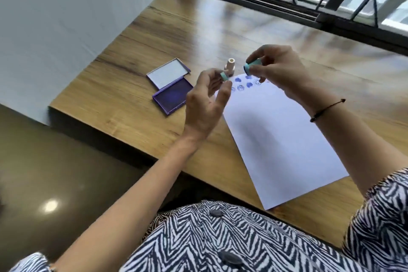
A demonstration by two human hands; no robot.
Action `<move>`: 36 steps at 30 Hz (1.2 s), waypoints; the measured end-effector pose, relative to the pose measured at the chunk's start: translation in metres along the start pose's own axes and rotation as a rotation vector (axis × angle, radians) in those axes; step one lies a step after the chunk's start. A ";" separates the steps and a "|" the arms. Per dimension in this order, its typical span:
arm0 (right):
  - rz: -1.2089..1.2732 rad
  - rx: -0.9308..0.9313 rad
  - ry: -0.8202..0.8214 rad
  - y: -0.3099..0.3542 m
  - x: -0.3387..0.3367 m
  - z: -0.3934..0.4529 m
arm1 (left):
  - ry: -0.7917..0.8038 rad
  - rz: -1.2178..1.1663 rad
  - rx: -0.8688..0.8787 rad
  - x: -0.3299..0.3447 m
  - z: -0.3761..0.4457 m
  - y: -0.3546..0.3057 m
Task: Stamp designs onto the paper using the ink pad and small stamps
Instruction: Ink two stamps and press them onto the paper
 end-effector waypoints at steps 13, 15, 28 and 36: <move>-0.661 -0.368 0.509 0.037 0.167 0.015 | -0.406 0.074 -0.379 -0.092 -0.018 0.085; -0.689 -0.432 0.463 0.035 0.172 0.014 | -0.400 0.076 -0.374 -0.091 -0.018 0.087; -0.771 -0.317 0.544 0.034 0.181 0.023 | -0.358 0.139 -0.361 -0.091 -0.017 0.084; -0.803 -0.387 0.469 0.020 0.188 0.006 | -0.326 0.191 -0.355 -0.092 -0.016 0.076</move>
Point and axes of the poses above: each hand's wrist, its own z-axis towards the middle knuckle, its own x-axis out of the palm, y = z × x, the point moved 3 cm from there along z, towards the middle knuckle, and after that the axes turned 14 degrees about z, right-handed, at the moved point
